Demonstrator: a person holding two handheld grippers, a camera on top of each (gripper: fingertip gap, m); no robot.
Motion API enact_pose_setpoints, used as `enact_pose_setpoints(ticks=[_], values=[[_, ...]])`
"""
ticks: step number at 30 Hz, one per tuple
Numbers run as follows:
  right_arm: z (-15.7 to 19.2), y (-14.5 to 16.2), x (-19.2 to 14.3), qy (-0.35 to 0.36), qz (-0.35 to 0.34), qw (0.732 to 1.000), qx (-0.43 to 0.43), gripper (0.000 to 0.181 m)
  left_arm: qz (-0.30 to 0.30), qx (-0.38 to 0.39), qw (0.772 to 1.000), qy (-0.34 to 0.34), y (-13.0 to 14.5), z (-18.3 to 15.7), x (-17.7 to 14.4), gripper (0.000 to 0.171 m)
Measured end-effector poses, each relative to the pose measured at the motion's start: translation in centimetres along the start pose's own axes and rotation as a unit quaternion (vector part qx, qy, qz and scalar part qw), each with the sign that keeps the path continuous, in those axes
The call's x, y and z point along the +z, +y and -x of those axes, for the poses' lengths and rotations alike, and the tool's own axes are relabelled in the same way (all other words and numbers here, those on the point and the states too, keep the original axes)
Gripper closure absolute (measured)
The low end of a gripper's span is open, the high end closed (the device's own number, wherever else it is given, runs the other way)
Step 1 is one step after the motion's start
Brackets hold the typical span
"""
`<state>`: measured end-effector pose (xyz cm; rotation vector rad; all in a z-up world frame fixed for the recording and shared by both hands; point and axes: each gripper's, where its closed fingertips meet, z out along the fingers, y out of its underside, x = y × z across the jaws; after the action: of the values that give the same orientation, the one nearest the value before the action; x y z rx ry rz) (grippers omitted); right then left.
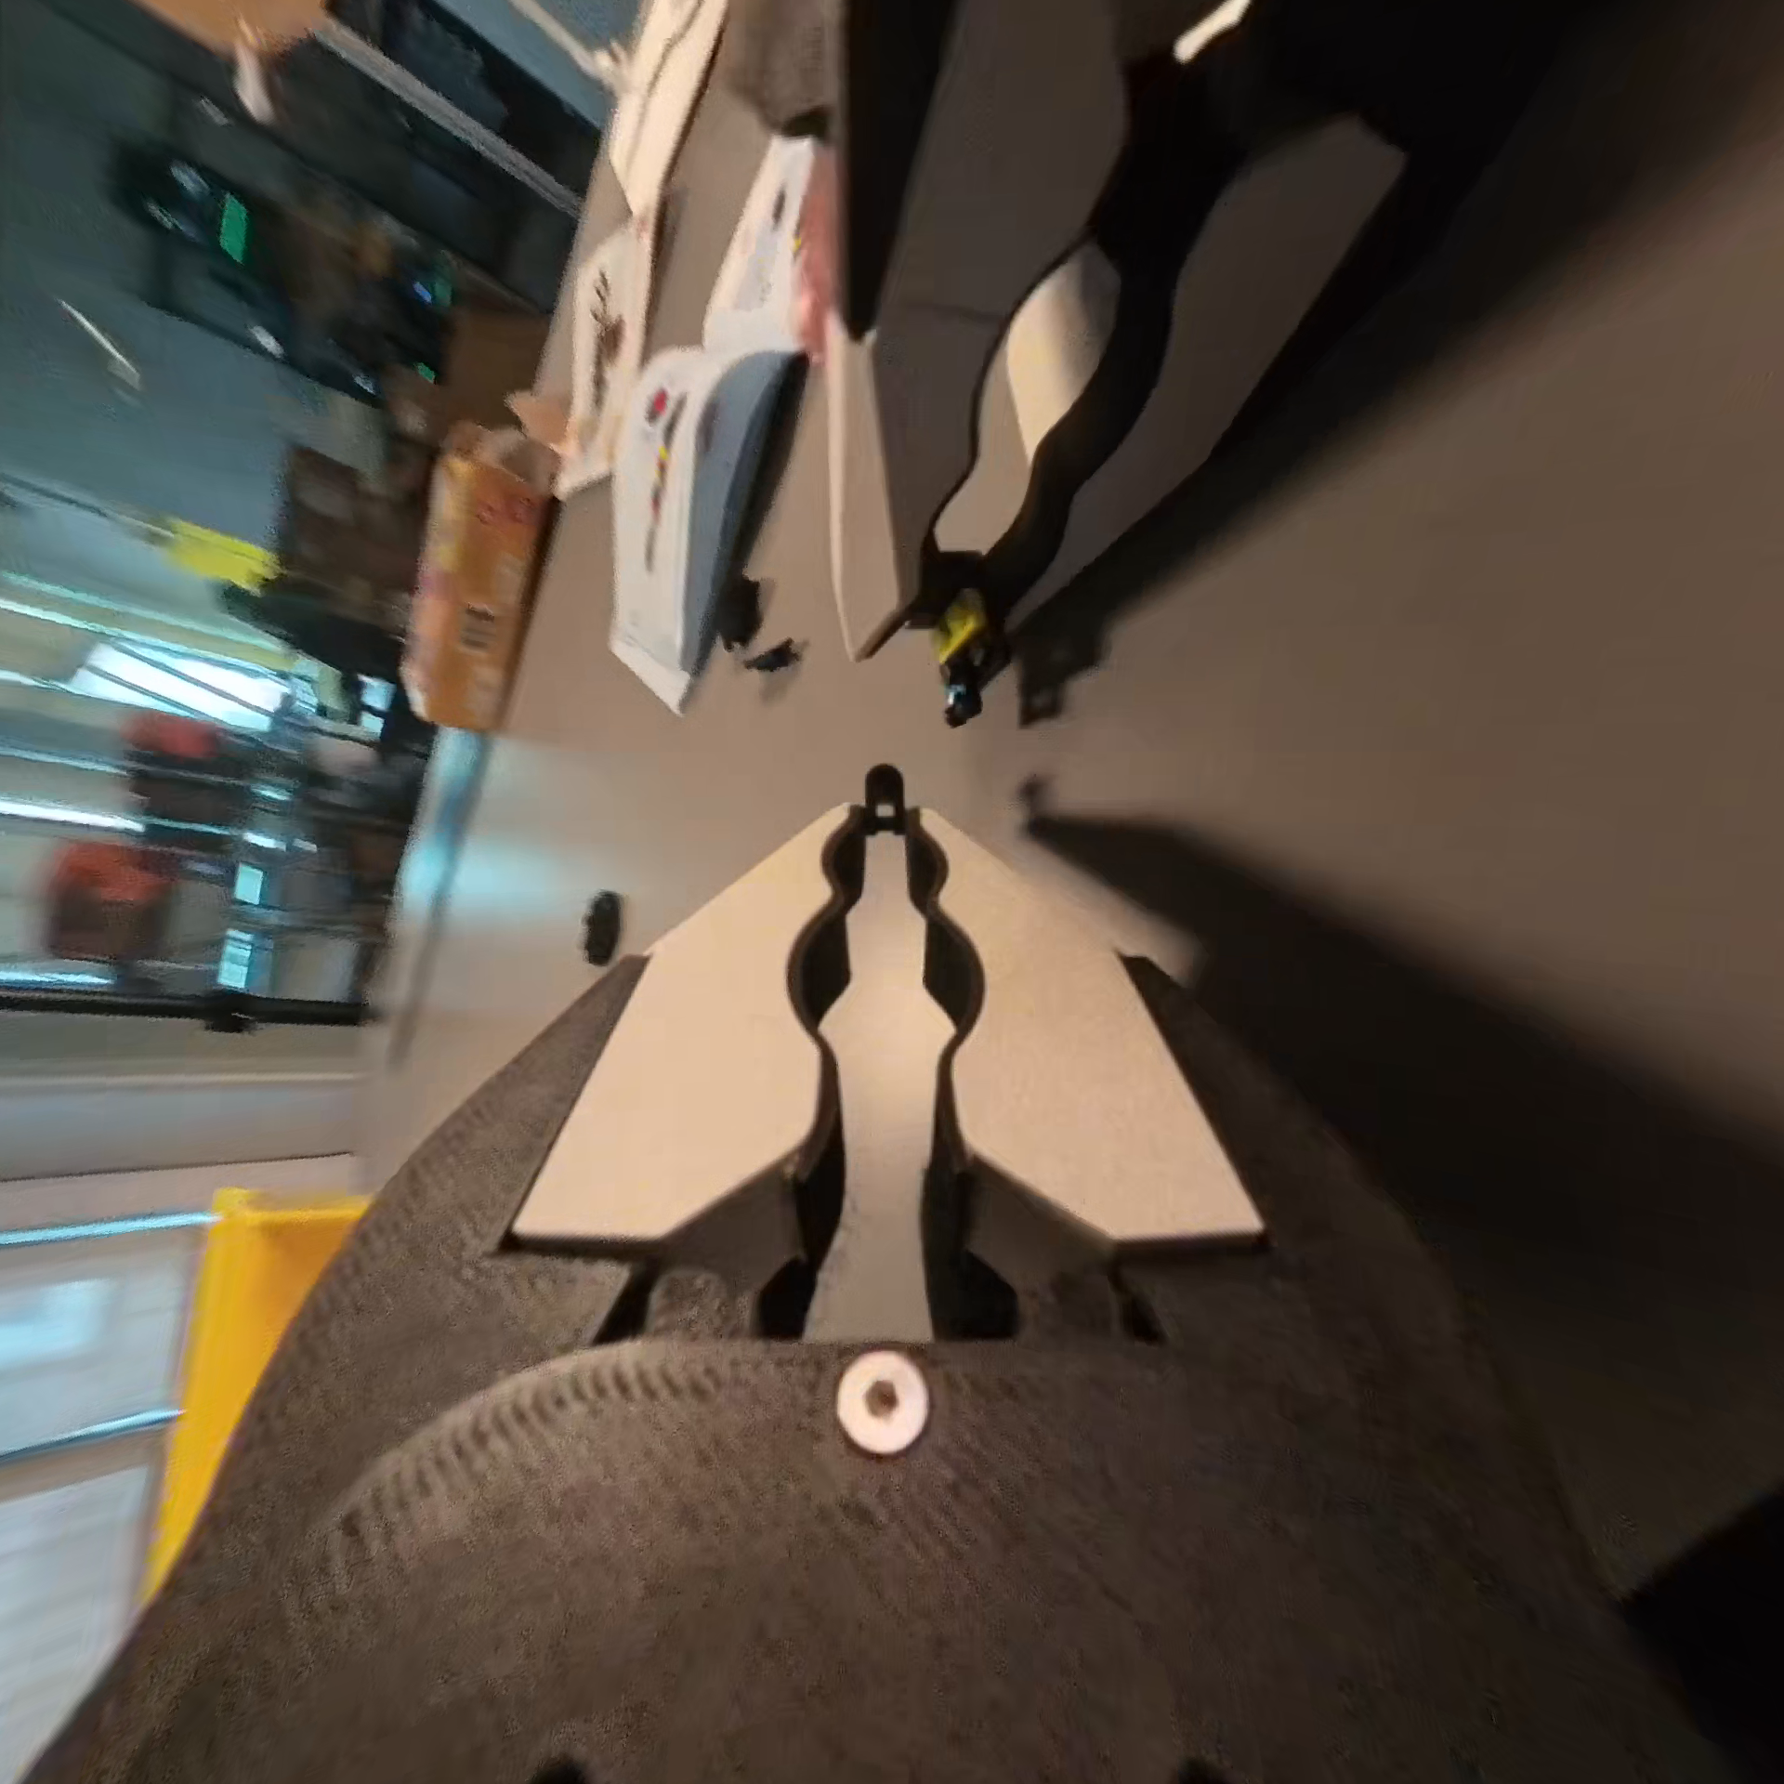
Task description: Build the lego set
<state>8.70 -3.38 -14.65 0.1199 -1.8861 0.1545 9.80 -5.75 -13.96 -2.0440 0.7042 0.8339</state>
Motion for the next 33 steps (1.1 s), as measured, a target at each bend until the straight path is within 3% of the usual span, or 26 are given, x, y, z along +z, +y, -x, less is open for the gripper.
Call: enact_pose_setpoints(ticks=[3,6,10,14,16,22,25,29,31,33], values=[[-0.1,-0.8,-0.3,-0.013,-0.027,0.999,0.042,0.156,-0.017,0.057,0.998,-0.030,-0.7,-0.1,-0.3,0.164],[0.1,-1.2,-0.6,-0.031,-0.046,0.995,0.081,0.153,-0.029,0.065,0.997,-0.037,-1.1,-0.1,-0.5,0.164],[0.9,-1.3,-0.8,-0.075,-0.061,0.987,0.129,0.166,-0.023,0.055,0.998,-0.020,-0.6,-0.3,-0.5,0.164],[1.3,-1.1,-1.2,-0.142,-0.056,0.971,0.183,0.168,-0.032,0.063,0.997,-0.011,-0.8,-0.6,-1.0,0.164],[1.8,-1.3,-2.0,-0.217,-0.047,0.950,0.220,0.168,-0.051,0.056,0.997,-0.001,-1.3,-0.8,-1.5,0.164],[3.9,-1.4,-6.2,-0.439,0.012,0.843,0.311,0.168,-0.110,0.049,0.993,0.011,-3.6,-0.9,-2.2,0.164],[3.9,-1.2,-6.3,-0.451,0.026,0.829,0.330,0.165,-0.127,0.058,0.990,0.011,-4.2,-1.2,-2.0,0.164],[3.4,-0.6,-6.6,-0.446,0.025,0.823,0.350,0.135,-0.125,0.068,0.990,0.005,-4.1,-1.5,-1.7,0.164],[2.2,-0.9,-6.7,-0.437,-0.005,0.815,0.381,0.137,-0.132,0.063,0.989,0.000,-4.2,-1.4,-1.8,0.164],[0.7,-1.7,-6.7,-0.422,-0.056,0.802,0.420,0.150,-0.146,0.056,0.988,-0.005,-4.6,-1.2,-2.2,0.164]])
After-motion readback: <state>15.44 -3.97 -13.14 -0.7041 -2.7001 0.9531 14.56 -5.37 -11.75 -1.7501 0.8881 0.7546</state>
